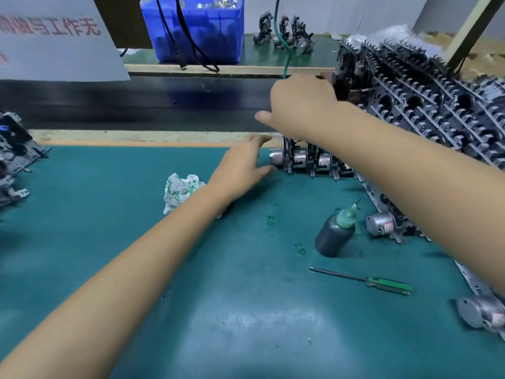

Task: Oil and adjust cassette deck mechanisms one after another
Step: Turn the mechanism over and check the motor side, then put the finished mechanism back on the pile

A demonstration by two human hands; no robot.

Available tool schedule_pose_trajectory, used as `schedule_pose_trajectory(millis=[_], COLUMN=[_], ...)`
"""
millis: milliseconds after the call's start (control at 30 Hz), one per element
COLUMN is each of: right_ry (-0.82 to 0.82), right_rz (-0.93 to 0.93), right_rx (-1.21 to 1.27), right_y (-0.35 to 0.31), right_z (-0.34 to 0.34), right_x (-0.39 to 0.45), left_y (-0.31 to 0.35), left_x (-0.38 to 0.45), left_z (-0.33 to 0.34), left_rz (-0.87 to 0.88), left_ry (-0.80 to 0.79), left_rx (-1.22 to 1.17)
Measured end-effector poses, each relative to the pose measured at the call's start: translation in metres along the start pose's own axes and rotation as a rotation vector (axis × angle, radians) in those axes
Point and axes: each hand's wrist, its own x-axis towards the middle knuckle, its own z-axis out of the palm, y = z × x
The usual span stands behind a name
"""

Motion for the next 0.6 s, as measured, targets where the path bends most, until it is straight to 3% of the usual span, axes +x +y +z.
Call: schedule_pose_trajectory(millis=[100,233,400,600], right_ry=[-0.066,-0.198,-0.208,-0.173], right_rz=[-0.108,-0.325,-0.585,-0.709], right_rx=[0.063,0.113,0.082,0.176], right_y=[-0.024,-0.069,-0.145,-0.216], right_z=[-0.011,-0.012,-0.006,0.009], right_x=[-0.017,-0.032,-0.045,-0.06], left_y=[-0.002,-0.021,-0.05,-0.081], left_x=[-0.031,-0.087,-0.156,-0.207], left_z=[-0.031,-0.07,-0.099,-0.109], left_rz=[-0.028,-0.115,-0.29,-0.493], left_ry=[0.109,0.165,0.18,0.238], left_rx=[-0.13,-0.115,0.049,0.238])
